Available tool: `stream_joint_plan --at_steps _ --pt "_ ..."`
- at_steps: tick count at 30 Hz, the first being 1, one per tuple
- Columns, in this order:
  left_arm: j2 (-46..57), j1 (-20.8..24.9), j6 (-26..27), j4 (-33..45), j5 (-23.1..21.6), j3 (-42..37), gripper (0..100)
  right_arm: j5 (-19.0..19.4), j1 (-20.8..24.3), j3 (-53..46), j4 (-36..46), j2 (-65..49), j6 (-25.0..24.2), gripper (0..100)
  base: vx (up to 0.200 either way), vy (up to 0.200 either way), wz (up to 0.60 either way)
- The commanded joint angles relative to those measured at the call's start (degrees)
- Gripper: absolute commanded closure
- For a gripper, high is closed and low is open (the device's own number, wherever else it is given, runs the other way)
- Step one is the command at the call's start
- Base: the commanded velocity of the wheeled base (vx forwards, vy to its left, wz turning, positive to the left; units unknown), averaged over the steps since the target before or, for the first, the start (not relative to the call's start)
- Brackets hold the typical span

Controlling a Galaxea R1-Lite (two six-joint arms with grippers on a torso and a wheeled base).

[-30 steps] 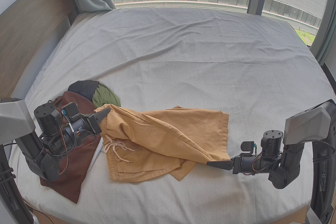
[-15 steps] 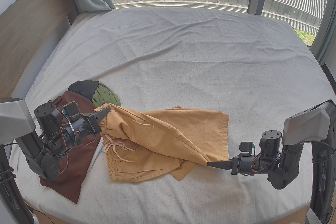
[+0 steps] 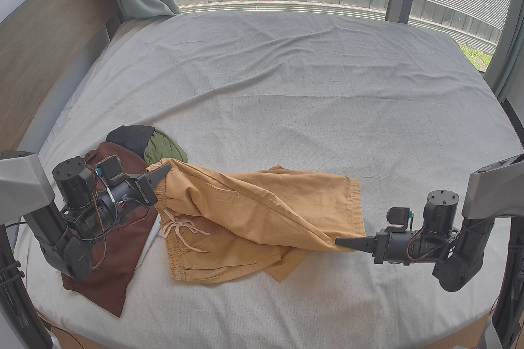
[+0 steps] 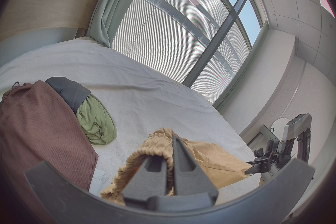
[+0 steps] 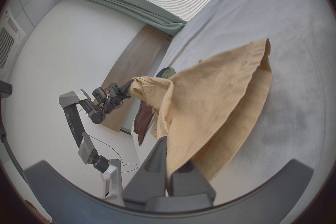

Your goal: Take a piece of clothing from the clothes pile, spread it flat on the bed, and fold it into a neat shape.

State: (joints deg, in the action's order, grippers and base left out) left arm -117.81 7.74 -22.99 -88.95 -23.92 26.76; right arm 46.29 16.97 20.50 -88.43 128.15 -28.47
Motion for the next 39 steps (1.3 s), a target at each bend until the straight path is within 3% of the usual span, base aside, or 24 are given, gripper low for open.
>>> stream_joint_plan --at_steps 1,12,22,34,39 --pt "1.1 -0.1 -0.1 -0.1 0.0 0.8 100 0.0 0.1 -1.9 0.1 -8.0 -0.8 100 0.000 0.000 0.00" --pt "10.8 0.5 -6.7 -0.1 -0.7 1.5 100 -0.1 -0.5 -2.6 0.2 -19.4 -7.5 100 0.000 0.000 0.00" --pt "11.0 -0.1 -6.8 -0.1 -1.0 2.9 100 -0.1 -0.9 -3.8 0.6 -28.2 -10.6 100 0.000 0.000 0.00" --pt "10.0 -0.6 -6.8 -0.1 -1.0 2.9 100 -0.1 -2.7 -3.3 0.6 -29.7 -11.8 100 0.000 0.000 0.00" --pt "8.6 -1.6 -6.8 -0.1 -1.1 2.9 100 -0.1 -5.5 -2.0 0.5 -29.2 -12.6 100 0.000 0.000 0.00"
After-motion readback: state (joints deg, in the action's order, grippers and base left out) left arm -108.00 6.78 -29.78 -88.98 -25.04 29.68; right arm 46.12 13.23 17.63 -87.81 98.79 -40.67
